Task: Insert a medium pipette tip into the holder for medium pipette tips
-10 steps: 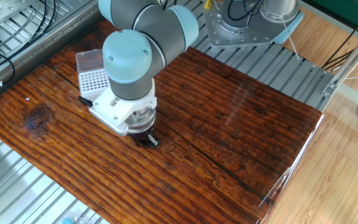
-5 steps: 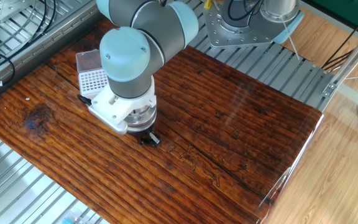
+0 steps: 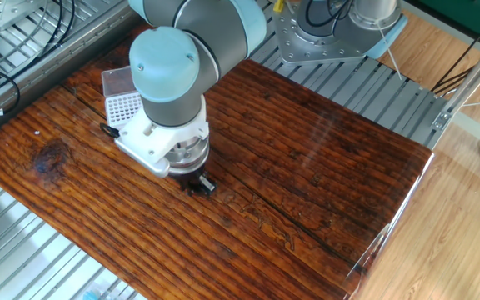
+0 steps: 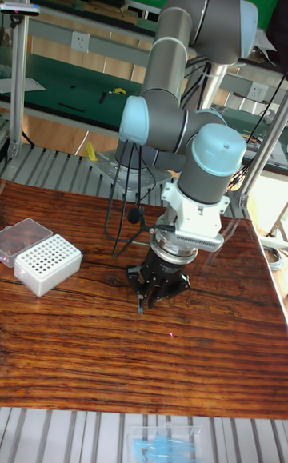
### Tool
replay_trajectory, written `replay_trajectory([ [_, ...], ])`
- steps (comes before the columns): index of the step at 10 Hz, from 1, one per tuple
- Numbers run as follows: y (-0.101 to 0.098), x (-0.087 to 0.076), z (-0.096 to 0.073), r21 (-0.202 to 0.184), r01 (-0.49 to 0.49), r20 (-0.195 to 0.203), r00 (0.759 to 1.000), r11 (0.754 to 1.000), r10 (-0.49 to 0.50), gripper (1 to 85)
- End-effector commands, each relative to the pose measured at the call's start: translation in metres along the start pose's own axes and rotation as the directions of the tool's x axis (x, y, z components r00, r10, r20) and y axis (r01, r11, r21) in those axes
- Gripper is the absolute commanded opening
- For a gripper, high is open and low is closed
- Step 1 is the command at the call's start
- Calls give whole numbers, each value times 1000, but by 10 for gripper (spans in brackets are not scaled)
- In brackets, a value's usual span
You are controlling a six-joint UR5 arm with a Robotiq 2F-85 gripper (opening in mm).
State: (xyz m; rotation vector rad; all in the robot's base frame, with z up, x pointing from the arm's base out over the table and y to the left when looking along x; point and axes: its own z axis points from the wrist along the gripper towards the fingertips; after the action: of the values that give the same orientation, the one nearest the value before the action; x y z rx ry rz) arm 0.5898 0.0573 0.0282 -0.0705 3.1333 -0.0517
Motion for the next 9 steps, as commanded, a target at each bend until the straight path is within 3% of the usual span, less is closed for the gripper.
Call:
replay_trajectory([
  [1, -1, -15, 1, -41, -15, 20, 1000, 999, 16, 303],
  [3, -1, -16, 16, -35, -9, 39, 999, 999, 10, 320],
  [9, -2, 6, 21, 1, -13, -4, 1000, 1000, 13, 310],
])
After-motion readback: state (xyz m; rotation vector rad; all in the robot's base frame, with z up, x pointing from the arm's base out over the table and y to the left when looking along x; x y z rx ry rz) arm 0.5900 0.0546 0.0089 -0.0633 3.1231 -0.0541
